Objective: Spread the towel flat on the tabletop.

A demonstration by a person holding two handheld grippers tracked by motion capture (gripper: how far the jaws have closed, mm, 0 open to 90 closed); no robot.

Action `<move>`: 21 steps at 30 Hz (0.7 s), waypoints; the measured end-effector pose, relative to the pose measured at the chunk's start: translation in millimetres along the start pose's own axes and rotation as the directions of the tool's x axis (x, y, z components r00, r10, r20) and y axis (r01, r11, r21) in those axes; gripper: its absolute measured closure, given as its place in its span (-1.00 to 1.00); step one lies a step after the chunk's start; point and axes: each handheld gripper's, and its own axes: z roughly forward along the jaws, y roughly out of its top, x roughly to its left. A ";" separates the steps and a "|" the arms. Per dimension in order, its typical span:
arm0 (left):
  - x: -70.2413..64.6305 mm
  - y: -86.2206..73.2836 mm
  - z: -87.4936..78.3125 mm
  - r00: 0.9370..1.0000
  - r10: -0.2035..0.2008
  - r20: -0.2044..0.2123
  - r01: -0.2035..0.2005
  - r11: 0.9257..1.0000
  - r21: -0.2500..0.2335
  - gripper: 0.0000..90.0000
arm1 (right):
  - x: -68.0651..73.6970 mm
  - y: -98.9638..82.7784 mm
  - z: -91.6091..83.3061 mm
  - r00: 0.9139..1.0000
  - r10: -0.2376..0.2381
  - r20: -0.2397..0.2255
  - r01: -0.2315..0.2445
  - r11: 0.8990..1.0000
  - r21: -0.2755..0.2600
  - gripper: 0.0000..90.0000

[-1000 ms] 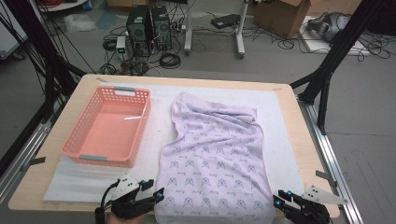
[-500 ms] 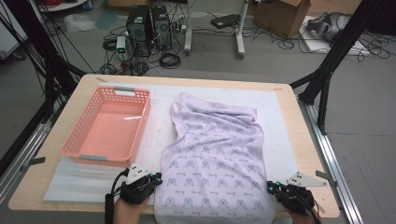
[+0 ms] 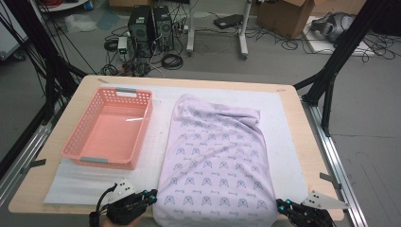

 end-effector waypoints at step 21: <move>16.5 20.0 46.8 0.995 0.018 -0.094 -0.019 1.000 -0.009 0.96 | -21.0 21.9 45.7 0.992 0.057 0.113 -0.060 0.998 0.022 0.97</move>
